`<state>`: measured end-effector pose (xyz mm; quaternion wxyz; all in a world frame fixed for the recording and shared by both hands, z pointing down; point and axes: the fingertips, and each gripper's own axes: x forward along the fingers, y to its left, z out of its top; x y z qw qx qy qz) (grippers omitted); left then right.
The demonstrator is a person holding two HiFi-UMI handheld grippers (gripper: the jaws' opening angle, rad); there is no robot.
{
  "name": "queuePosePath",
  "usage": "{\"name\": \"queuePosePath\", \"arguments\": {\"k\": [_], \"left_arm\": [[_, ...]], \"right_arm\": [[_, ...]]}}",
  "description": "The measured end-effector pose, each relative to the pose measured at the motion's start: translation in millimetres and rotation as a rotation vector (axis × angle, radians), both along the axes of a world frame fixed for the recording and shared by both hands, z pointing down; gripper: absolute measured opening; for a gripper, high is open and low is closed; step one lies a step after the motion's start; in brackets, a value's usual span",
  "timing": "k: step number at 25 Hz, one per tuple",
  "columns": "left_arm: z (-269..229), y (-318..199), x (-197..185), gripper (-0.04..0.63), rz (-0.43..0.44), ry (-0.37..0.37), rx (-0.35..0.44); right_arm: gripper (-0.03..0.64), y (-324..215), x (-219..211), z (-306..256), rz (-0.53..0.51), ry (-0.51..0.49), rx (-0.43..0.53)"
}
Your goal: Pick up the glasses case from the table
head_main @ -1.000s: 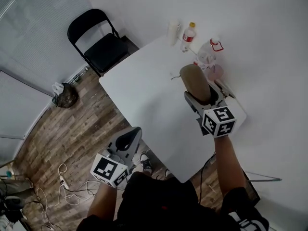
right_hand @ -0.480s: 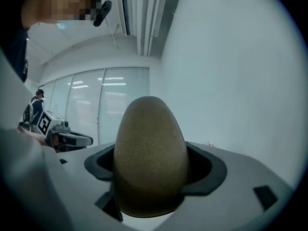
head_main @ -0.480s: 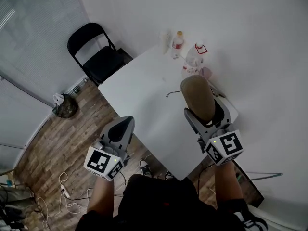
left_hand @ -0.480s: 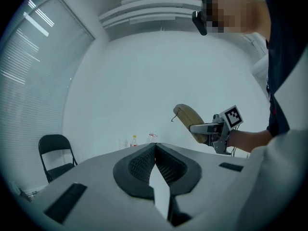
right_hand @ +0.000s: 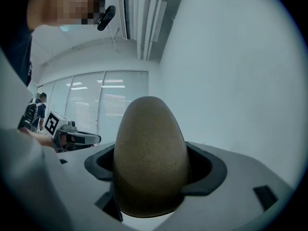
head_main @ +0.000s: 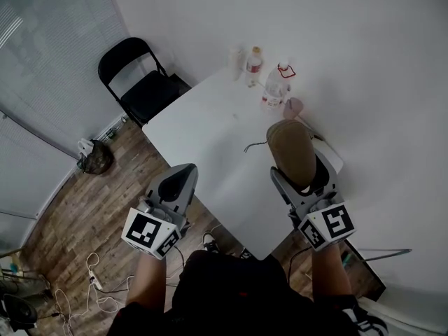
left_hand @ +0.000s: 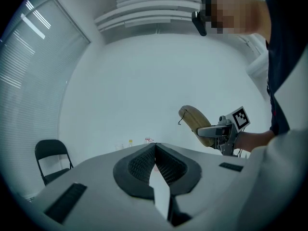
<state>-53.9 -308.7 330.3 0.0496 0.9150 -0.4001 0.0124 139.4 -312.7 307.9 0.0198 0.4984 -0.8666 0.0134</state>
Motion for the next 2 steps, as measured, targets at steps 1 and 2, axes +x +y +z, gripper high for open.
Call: {"name": "queuePosePath", "arguments": {"k": [1, 2], "left_arm": [[-0.9, 0.9, 1.3, 0.020, 0.001, -0.001, 0.001], [-1.7, 1.8, 2.6, 0.020, 0.002, -0.001, 0.003]], "right_arm": [[0.396, 0.9, 1.0, -0.7, 0.001, 0.002, 0.003], [0.396, 1.7, 1.9, -1.4, 0.002, 0.003, 0.006]]}}
